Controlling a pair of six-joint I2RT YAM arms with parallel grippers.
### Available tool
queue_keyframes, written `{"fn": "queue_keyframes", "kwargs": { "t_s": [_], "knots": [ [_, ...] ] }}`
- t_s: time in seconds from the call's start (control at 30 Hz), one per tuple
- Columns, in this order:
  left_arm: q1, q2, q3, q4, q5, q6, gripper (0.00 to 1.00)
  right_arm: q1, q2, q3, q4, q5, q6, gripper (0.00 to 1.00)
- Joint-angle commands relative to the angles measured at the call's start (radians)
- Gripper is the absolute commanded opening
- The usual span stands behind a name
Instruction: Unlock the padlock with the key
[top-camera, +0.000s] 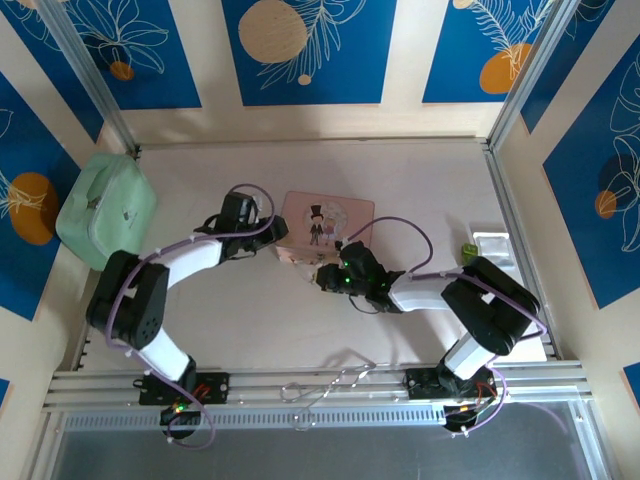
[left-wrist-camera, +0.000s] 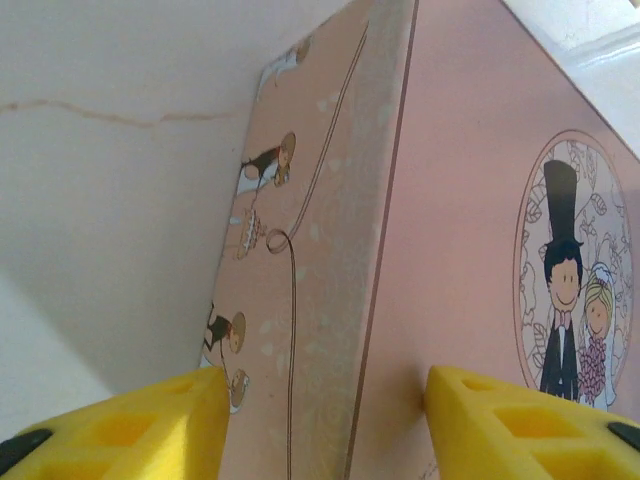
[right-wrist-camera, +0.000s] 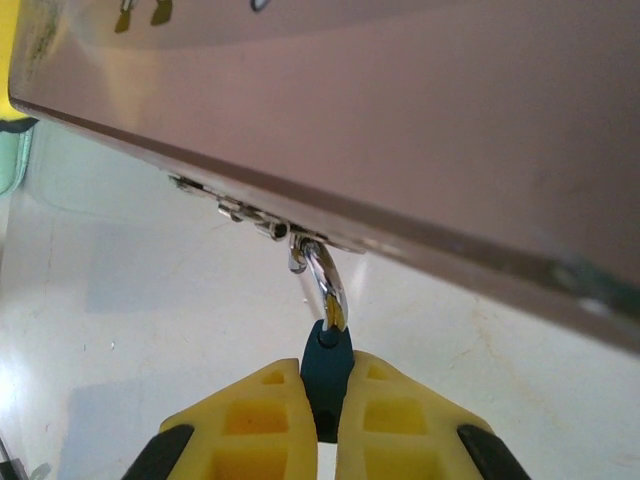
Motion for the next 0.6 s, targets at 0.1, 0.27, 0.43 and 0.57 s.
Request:
{"fn": "queue_keyframes", "kwargs": {
  "t_s": [0.1, 0.27, 0.43, 0.57],
  "knots": [
    [0.007, 0.039, -0.042, -0.089, -0.038, 0.063, 0.53, 0.007, -0.031, -0.032, -0.121, -0.013, 0.018, 0.0],
    [0.019, 0.005, -0.119, -0.113, -0.054, 0.07, 0.49, 0.002, -0.076, -0.026, -0.171, -0.025, -0.004, 0.0],
    [0.019, -0.11, -0.245, -0.084, -0.048, 0.029, 0.48, -0.027, -0.09, -0.04, -0.168, -0.056, -0.009, 0.0],
    [0.021, -0.176, -0.322, -0.044, -0.028, -0.017, 0.48, -0.031, -0.064, -0.042, -0.119, -0.068, 0.015, 0.0]
  ]
}}
